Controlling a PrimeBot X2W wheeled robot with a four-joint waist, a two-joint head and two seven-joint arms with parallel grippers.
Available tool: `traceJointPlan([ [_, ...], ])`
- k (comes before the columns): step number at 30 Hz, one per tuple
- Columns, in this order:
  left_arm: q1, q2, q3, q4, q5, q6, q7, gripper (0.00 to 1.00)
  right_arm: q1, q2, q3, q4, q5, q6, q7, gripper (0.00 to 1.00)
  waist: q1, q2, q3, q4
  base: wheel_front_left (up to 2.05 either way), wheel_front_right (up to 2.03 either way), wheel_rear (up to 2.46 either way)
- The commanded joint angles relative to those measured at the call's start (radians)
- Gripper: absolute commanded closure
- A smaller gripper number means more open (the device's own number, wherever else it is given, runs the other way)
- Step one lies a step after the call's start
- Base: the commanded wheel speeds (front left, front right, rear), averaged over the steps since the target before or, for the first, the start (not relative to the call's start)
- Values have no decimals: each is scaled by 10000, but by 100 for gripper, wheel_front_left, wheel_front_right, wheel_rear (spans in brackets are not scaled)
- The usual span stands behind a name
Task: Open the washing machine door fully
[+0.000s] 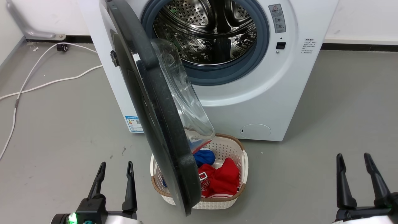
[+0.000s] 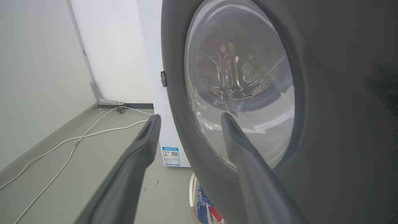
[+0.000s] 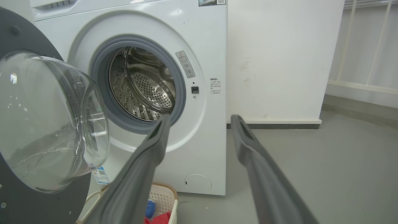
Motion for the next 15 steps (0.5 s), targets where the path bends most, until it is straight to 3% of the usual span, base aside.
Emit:
traceJointPlan([
  [1, 102, -2, 1, 12, 7, -1, -27, 0, 135, 57, 32, 40, -86, 1, -17, 0, 1, 0, -7, 3, 0, 0, 0],
  [15, 149, -2, 29, 17, -44, 102, -27, 0, 388, 70, 152, 556, 560, 0, -18, 0, 1, 0, -27, 11, 0, 0, 0],
])
